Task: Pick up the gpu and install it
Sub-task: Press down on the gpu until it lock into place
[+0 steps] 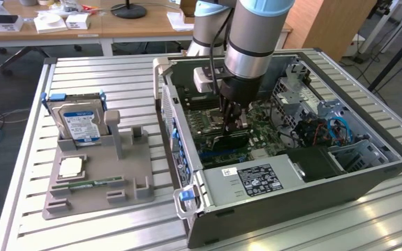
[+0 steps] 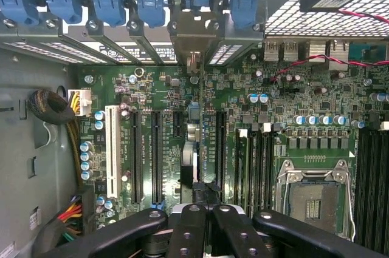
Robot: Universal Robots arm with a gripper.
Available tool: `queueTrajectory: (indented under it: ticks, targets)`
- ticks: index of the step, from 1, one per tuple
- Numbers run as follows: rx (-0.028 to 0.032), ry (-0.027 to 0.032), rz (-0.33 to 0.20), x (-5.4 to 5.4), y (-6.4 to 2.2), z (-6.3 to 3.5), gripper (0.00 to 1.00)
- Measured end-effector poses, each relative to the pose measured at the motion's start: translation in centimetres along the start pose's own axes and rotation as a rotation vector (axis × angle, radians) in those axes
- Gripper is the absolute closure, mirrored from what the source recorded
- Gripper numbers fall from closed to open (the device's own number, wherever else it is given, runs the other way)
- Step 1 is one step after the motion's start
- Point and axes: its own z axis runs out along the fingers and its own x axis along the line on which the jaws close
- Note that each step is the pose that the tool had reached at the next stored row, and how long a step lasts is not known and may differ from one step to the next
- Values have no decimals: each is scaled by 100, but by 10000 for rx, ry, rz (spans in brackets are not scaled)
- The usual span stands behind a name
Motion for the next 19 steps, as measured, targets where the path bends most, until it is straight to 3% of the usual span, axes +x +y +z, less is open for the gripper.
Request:
queueTrajectory:
  ticks: [19]
  targets:
    - [0, -1, 0, -8, 1, 19, 90]
